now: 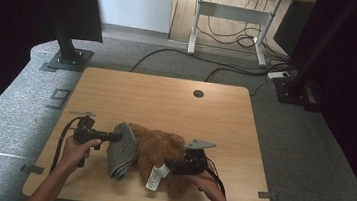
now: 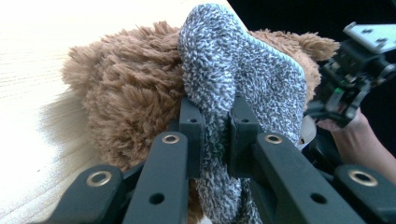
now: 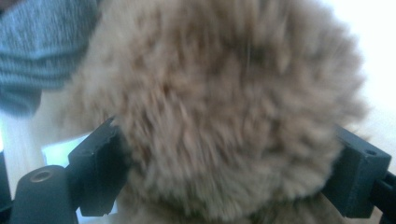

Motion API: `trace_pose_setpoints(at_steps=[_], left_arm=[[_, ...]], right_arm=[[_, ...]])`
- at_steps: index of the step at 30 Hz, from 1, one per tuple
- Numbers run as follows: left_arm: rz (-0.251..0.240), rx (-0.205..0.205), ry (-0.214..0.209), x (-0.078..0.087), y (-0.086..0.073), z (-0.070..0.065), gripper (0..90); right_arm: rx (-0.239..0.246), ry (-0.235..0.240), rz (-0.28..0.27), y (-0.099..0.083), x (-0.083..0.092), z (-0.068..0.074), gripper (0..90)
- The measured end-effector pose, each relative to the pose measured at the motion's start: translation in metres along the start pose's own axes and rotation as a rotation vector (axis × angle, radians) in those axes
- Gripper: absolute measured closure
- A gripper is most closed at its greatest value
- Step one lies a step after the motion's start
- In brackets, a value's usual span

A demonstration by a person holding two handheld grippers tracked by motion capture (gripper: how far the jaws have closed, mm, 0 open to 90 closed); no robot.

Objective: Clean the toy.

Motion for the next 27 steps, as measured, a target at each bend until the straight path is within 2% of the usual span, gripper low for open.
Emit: trace_pose_setpoints(at_steps=[2, 7, 11, 15, 18, 23, 27], left_arm=[[0.004, 0.004, -0.004, -0.001, -0.001, 0.000, 79.0], [0.002, 0.009, -0.016, 0.001, 0.000, -0.001, 78.8], [-0.012, -0.006, -0.050, 0.003, 0.008, -0.013, 78.5], [-0.018, -0.048, -0.077, -0.002, 0.019, -0.036, 78.7], [-0.014, -0.084, -0.090, -0.012, 0.030, -0.055, 78.8], [0.013, -0.118, -0.108, -0.040, 0.044, -0.077, 78.8], [0.050, -0.132, -0.116, -0.071, 0.051, -0.093, 78.8]], right_arm=[[0.023, -0.001, 0.007, -0.004, -0.002, 0.002, 16.9], [0.112, -0.031, 0.004, -0.005, -0.003, 0.005, 44.3], [0.143, -0.051, -0.009, -0.004, -0.003, 0.002, 55.6], [0.197, -0.090, -0.030, 0.000, -0.002, -0.003, 56.9], [0.224, -0.116, -0.038, 0.003, -0.001, -0.007, 56.9], [0.229, -0.118, -0.041, 0.002, -0.003, -0.012, 56.5], [0.221, -0.113, -0.039, 0.001, -0.004, -0.014, 56.0]])
Point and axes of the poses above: each handheld gripper's, and its own axes: x roughly backward along the jaws, y roughly out of its top, z roughly to its left, the point moved 7 cm from there along -x, roughly forward along the jaws, and after that the axes turned 9 degrees about x, right-handed, at the moved point
